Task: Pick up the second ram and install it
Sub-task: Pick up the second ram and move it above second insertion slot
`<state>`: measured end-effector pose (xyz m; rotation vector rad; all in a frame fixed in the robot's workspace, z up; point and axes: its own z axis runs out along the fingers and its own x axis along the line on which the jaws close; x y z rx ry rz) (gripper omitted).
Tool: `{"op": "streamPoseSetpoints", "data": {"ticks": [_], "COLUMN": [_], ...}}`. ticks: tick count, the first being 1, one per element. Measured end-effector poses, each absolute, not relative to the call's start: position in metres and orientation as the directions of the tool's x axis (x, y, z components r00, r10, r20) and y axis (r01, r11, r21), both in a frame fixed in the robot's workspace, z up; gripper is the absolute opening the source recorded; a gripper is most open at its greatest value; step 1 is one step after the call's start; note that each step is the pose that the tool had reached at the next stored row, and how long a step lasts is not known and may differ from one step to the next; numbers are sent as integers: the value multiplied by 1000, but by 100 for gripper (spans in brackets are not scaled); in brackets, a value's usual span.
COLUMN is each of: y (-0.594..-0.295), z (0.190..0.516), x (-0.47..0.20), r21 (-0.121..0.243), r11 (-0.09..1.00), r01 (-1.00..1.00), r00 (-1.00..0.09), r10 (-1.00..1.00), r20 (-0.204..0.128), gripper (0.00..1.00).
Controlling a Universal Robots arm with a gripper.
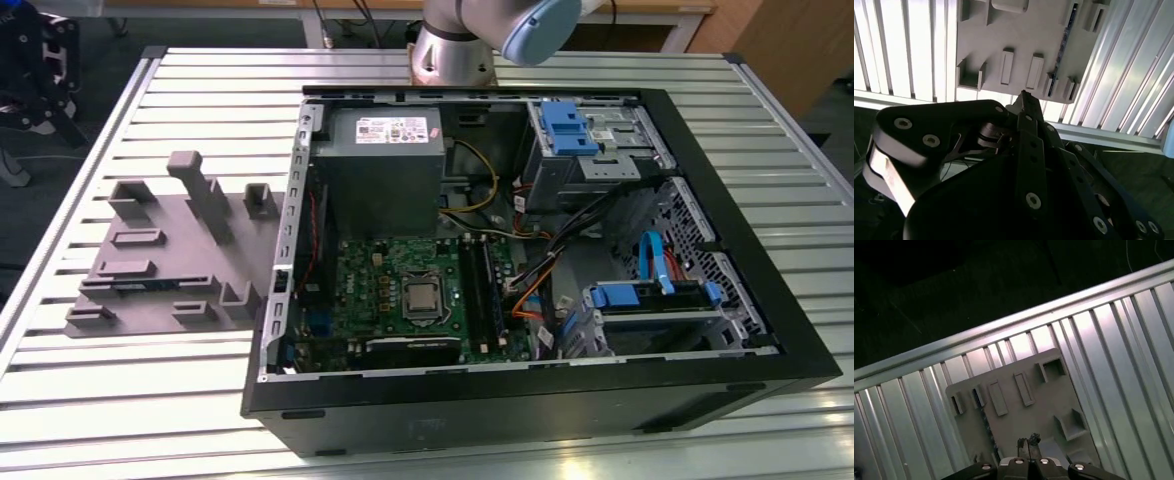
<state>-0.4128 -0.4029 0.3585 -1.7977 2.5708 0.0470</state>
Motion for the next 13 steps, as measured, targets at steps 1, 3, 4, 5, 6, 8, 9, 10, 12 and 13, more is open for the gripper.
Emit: {"op": "streamPoseSetpoints", "data": {"ticks": [1,3,4,5,6,8,9,10,12,13], "y": [-403,-403,-403,-403,-403,-403,-403,-403,-403,-403], "z": [359,359,359,359,359,359,359,359,359,359], "x": [-413,-413,-413,-413,-413,-413,-413,-413,-413,-413], "r21": [22,22,22,22,22,22,22,22,22,22], "r11": [333,317,311,306,303,303,303,302,302,302], "r01": [-943,-948,-950,-952,-953,-953,-953,-953,-953,-953], "r00": [-333,-318,-311,-306,-304,-303,-303,-303,-303,-303], "r10": [-943,-948,-950,-952,-953,-953,-953,-953,-953,-953], "r20": [-21,-21,-21,-20,-20,-20,-21,-20,-21,-21], "gripper": [11,11,11,11,11,11,11,11,11,11]}}
